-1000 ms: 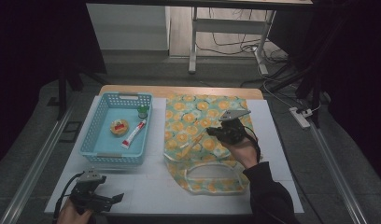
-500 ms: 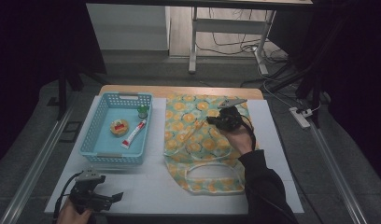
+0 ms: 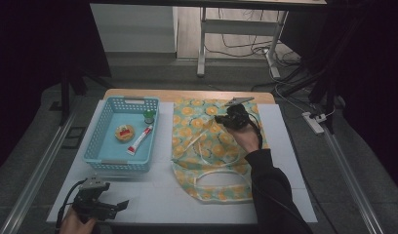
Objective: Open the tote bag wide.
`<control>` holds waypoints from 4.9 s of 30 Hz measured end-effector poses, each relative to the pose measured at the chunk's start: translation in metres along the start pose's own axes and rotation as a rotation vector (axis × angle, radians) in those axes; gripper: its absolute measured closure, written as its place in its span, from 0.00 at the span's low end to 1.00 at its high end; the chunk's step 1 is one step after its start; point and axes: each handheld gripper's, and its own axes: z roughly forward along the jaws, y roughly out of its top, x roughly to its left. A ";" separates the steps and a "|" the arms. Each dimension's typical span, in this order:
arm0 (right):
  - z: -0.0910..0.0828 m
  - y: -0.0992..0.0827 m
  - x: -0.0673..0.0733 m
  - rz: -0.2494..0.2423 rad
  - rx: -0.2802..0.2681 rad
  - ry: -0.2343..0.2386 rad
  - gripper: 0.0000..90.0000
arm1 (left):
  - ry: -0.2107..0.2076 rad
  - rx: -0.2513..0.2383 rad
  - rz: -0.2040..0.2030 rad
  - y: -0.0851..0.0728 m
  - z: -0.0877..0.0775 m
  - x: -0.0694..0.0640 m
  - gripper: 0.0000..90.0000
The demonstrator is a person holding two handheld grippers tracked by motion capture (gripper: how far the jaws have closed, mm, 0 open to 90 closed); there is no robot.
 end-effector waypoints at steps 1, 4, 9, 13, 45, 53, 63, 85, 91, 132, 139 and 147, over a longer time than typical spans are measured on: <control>0.002 0.000 -0.002 0.002 0.001 0.000 1.00 | -0.001 0.001 0.000 0.000 0.000 0.000 0.00; 0.012 -0.002 -0.007 0.003 0.019 -0.011 1.00 | -0.003 0.003 -0.001 0.000 0.000 0.000 0.00; 0.026 -0.011 -0.011 0.007 0.069 -0.018 1.00 | -0.004 0.006 0.000 0.000 0.001 0.000 0.00; 0.040 -0.022 -0.013 0.004 0.145 -0.033 0.99 | -0.003 0.009 0.004 0.000 0.001 0.000 0.00; -0.017 -0.036 0.021 0.014 0.147 0.071 0.12 | 0.003 0.006 0.008 0.000 0.000 -0.001 0.00; -0.025 -0.052 0.038 0.004 0.160 0.069 0.00 | 0.004 0.006 0.009 0.000 0.000 -0.002 0.00; -0.022 -0.077 0.064 -0.035 0.199 0.104 0.00 | 0.006 0.008 0.008 0.000 0.001 -0.002 0.00; -0.004 -0.085 0.082 -0.136 0.217 0.091 0.38 | 0.007 0.014 0.012 0.000 0.001 -0.002 0.00; -0.010 -0.086 0.076 -0.149 0.214 0.106 0.69 | 0.006 0.015 0.012 0.000 0.001 -0.002 0.00; -0.040 0.005 0.081 -0.070 0.085 0.238 1.00 | 0.000 0.019 0.002 0.001 0.002 -0.001 0.00; -0.040 0.020 0.086 -0.101 0.063 0.232 1.00 | -0.001 0.019 0.003 0.000 0.002 0.000 0.00; -0.042 0.032 0.090 -0.116 0.045 0.227 1.00 | -0.002 0.021 0.002 0.001 0.002 0.000 0.00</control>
